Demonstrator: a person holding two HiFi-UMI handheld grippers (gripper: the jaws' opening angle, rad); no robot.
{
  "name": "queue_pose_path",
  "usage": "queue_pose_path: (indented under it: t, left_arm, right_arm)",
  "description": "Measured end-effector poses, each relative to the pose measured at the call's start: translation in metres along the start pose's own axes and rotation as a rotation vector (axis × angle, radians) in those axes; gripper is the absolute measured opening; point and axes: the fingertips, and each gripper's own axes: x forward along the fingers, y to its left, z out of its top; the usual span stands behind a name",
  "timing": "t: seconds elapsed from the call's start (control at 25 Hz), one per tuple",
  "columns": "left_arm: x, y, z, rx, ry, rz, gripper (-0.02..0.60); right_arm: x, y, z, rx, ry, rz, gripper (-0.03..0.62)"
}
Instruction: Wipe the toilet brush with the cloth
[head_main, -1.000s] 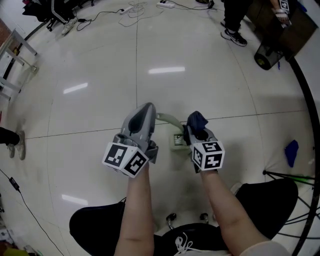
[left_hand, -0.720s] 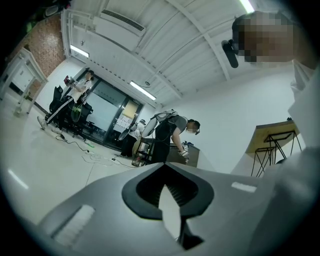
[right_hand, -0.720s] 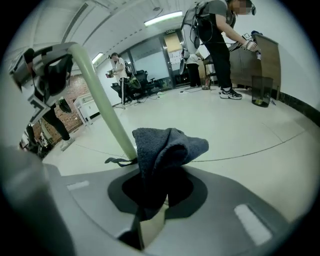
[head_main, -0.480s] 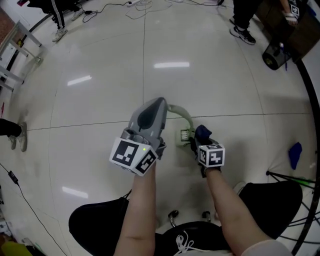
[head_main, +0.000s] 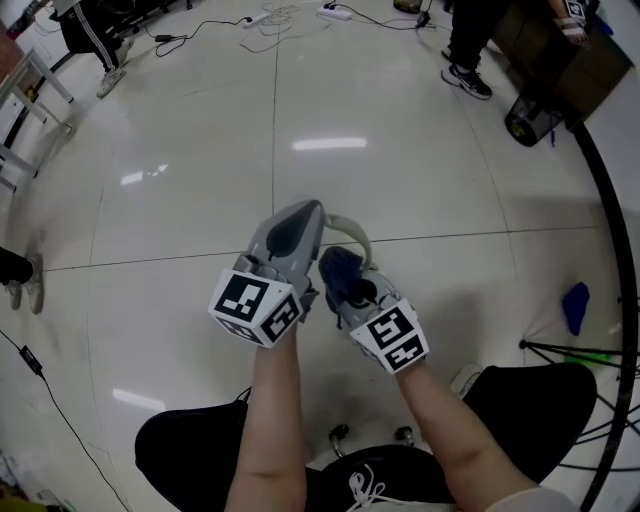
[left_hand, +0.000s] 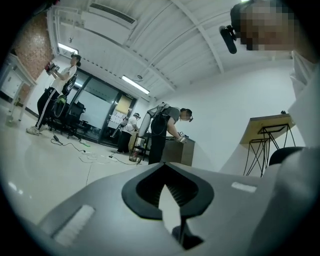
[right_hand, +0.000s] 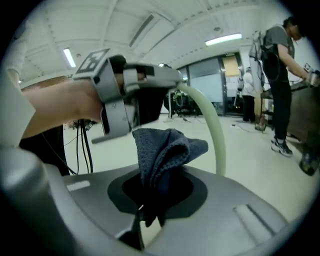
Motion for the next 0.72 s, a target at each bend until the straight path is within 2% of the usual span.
queue_pose_path:
  t: [0.08,0.28,0.36,0.56,0.72]
  left_arm:
    - [0.0,-0.002,-0.001,-0.004,0.02,-0.015,0.006]
    - [0.0,-0.005,-0.004,0.013,0.072,-0.029,0.006]
    - [0.001,-0.007,-0.004,0.005,0.072,-0.038,0.006]
    - [0.005,-0.014,-0.003,0.021,0.066,-0.051,0.006]
    - [0.003,-0.012,-0.002,0.023,0.058,-0.043,0.006]
  right_arm:
    - [0.003,0.005,0.034,-0.032,-0.033,-0.011,0.061]
    - [0.008,-0.012,0.068,0.069,-0.047,-0.087,0.061]
    - [0.008,-0.02,0.068,0.151,-0.067,-0.1,0.061]
    - [0.002,-0.047,0.044,0.457,-0.142,-0.128,0.061]
    - [0.001,-0.054,0.023,0.572,-0.145,-0.15,0.061]
